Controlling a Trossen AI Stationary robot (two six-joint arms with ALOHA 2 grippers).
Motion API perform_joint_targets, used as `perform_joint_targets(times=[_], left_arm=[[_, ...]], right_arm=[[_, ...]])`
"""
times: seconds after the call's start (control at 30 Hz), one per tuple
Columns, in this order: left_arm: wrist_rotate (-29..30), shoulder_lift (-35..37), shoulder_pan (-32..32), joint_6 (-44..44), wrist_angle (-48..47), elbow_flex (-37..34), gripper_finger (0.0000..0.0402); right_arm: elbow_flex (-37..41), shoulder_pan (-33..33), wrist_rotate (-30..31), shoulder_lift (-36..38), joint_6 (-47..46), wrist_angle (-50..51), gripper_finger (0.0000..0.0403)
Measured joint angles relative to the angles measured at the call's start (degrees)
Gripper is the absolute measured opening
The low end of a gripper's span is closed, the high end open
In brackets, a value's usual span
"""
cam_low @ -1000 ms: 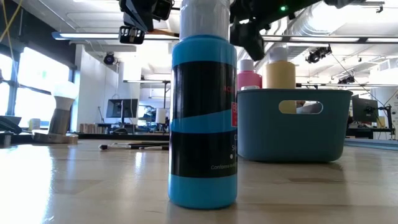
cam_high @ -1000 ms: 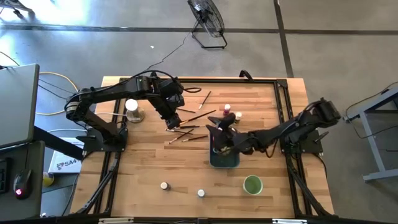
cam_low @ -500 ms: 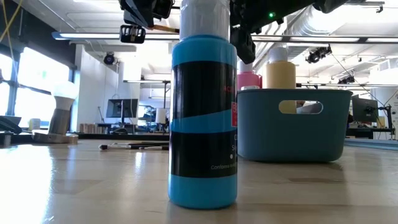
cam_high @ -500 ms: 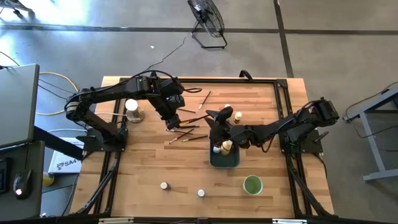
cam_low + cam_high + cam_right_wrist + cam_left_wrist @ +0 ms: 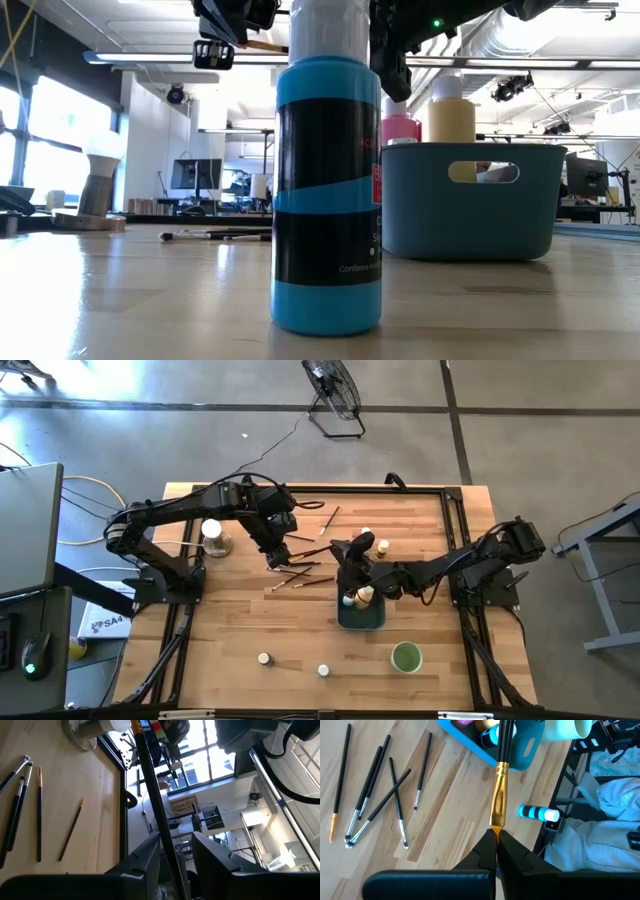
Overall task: Pick & Place Paint Supplies
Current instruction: Put the black and gold paint brush into the green cup
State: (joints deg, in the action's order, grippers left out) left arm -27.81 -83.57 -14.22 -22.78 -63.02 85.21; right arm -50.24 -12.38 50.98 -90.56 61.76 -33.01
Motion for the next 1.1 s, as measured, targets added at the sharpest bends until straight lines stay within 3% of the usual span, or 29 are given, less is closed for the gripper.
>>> perform_joint_targets(times=[0.43,0.9,1.1], left_arm=[[-0.8,0.1,0.0,0.0,-0.1,0.0,0.0],[-2.1,0.0,0.0,0.0,-0.2,0.0,0.0019],[-5.9,0.0,0.0,0.6,-0.1,0.0,0.0035]], right_arm=[[0.0,0.0,0.0,-0.1,0.3,0.6,0.0032],[0.0,0.0,2.0,0.0,1.2,-0.7,0.0024],[0.0,0.0,2.0,0.0,2.2,-0.2,0.001]])
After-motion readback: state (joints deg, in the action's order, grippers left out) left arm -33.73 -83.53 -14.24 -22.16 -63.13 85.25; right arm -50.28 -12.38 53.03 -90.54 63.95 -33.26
